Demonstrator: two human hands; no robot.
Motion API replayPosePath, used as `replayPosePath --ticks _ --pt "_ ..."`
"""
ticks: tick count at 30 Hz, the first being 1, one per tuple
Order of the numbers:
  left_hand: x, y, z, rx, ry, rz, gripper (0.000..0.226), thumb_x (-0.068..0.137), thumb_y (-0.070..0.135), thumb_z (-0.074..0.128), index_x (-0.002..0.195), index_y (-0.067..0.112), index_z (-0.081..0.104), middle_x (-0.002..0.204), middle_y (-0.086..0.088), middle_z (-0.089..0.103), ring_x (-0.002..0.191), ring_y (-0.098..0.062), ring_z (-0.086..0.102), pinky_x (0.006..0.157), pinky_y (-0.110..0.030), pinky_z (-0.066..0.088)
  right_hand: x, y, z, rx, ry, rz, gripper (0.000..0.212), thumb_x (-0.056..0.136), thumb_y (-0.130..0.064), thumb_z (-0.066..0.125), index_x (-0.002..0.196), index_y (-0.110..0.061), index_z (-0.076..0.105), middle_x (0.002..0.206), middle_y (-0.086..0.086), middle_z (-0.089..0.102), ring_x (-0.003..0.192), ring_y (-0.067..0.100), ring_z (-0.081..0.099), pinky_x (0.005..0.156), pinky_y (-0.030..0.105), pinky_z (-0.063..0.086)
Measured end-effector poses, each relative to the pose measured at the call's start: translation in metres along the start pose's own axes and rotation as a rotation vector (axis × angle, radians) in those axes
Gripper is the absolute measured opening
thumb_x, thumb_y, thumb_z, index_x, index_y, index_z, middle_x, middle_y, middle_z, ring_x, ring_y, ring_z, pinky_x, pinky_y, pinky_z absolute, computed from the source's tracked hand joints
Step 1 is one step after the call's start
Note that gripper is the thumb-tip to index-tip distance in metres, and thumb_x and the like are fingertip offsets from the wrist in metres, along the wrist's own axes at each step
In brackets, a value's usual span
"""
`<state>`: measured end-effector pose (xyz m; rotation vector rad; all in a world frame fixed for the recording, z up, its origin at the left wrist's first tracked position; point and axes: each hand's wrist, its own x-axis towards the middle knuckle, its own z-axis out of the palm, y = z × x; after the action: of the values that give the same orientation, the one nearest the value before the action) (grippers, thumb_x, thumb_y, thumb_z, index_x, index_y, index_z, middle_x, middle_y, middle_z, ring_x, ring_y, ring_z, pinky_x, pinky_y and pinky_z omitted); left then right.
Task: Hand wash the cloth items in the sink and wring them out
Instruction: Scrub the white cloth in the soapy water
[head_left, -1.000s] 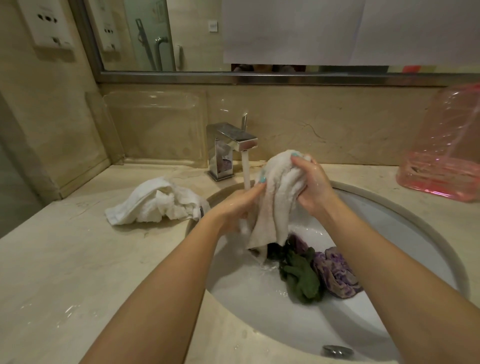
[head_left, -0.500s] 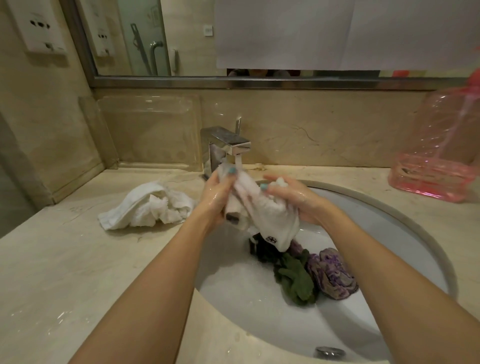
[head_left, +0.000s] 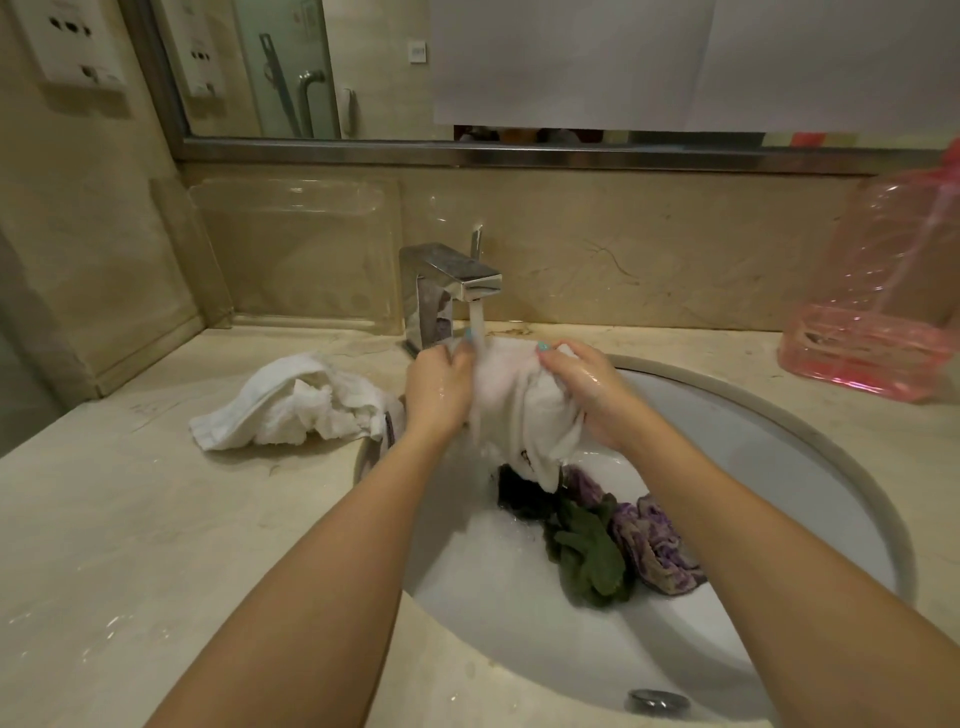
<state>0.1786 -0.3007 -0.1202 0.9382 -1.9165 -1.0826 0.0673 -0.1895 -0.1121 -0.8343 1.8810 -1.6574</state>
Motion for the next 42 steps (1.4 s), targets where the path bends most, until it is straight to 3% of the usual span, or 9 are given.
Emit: replayPosePath --ticks 4,7,15,20,25,32,36,39,42 --pt "0.0 0.005 0.01 -0.119 0.042 -0.154 0.054 0.102 0.043 0.04 0.062 0.01 0.052 0.061 -0.005 0.054 0.059 -0.024 0.051 0.052 -0.03 0.034 -0.014 -0.004 0.046 -0.241 0.129 -0.21 0.028 0.098 -0.024 0.048 0.075 -0.012 0.057 0.068 -0.001 0.052 0.064 0.013 0.047 0.055 0.025 0.035" --pt "-0.004 0.003 0.011 -0.142 -0.004 -0.302 0.029 0.1 0.026 0.048 0.077 0.011 0.055 0.069 -0.002 0.055 0.059 -0.016 0.052 0.047 -0.024 0.041 -0.023 -0.006 0.063 -0.375 0.108 -0.298 0.038 0.098 -0.023 0.048 0.06 -0.019 0.05 0.057 -0.004 0.048 0.053 0.01 0.043 0.048 0.025 0.03" --pt "-0.022 0.024 0.017 -0.222 -0.071 -0.117 0.052 0.101 0.04 0.04 0.058 0.012 0.054 0.063 -0.006 0.055 0.065 -0.025 0.05 0.061 -0.031 0.037 -0.007 -0.005 0.045 -0.222 0.246 -0.139 0.036 0.095 -0.013 0.046 0.059 -0.015 0.051 0.062 0.001 0.052 0.065 0.018 0.049 0.06 0.029 0.038" --pt "-0.015 0.014 0.005 -0.308 -0.046 -0.168 0.038 0.101 0.029 0.043 0.1 0.002 0.068 0.085 -0.013 0.061 0.08 -0.023 0.055 0.079 -0.041 0.052 -0.01 -0.021 0.054 -0.243 0.092 -0.184 0.038 0.093 -0.011 0.05 0.056 -0.017 0.043 0.058 0.0 0.044 0.058 0.014 0.041 0.053 0.026 0.033" --pt "-0.032 0.036 0.014 -0.252 -0.131 -0.061 0.047 0.102 0.036 0.044 0.059 0.016 0.043 0.06 -0.001 0.043 0.058 -0.015 0.043 0.056 -0.027 0.034 0.003 -0.012 0.039 -0.257 0.271 -0.058 0.031 0.093 -0.021 0.05 0.062 -0.017 0.053 0.062 -0.002 0.053 0.061 0.015 0.046 0.053 0.027 0.035" --pt "-0.013 -0.004 -0.01 -0.156 -0.278 -0.274 0.042 0.101 0.041 0.041 0.108 0.008 0.066 0.1 -0.006 0.069 0.088 -0.019 0.062 0.07 -0.03 0.047 -0.001 -0.028 0.045 0.202 0.137 -0.023 0.017 0.093 -0.019 0.053 0.078 -0.012 0.051 0.076 0.01 0.053 0.075 0.021 0.053 0.069 0.028 0.042" --pt "-0.022 0.012 -0.008 -0.48 -0.395 -0.375 0.043 0.105 0.04 0.035 0.127 0.009 0.055 0.114 -0.008 0.063 0.085 -0.016 0.06 0.076 -0.032 0.051 0.0 -0.027 0.049 0.178 0.129 -0.059 0.024 0.097 -0.026 0.053 0.075 -0.015 0.052 0.073 0.003 0.057 0.074 0.018 0.056 0.069 0.029 0.044" --pt "-0.019 0.016 0.009 -0.589 -0.325 -0.314 0.051 0.106 0.043 0.029 0.129 0.007 0.056 0.124 -0.014 0.063 0.106 -0.022 0.062 0.099 -0.031 0.049 0.001 -0.02 0.058 -0.13 0.267 -0.185 0.024 0.1 -0.034 0.045 0.088 -0.014 0.047 0.085 0.002 0.055 0.075 0.015 0.052 0.06 0.025 0.04" --pt "-0.013 0.015 0.006 -0.72 -0.049 -0.328 0.035 0.103 0.037 0.039 0.125 0.015 0.053 0.122 -0.009 0.061 0.103 -0.017 0.062 0.093 -0.027 0.052 0.003 -0.007 0.06 0.009 0.179 -0.018 0.039 0.099 -0.05 0.04 0.106 -0.014 0.052 0.109 0.006 0.064 0.1 0.021 0.061 0.076 0.032 0.048"
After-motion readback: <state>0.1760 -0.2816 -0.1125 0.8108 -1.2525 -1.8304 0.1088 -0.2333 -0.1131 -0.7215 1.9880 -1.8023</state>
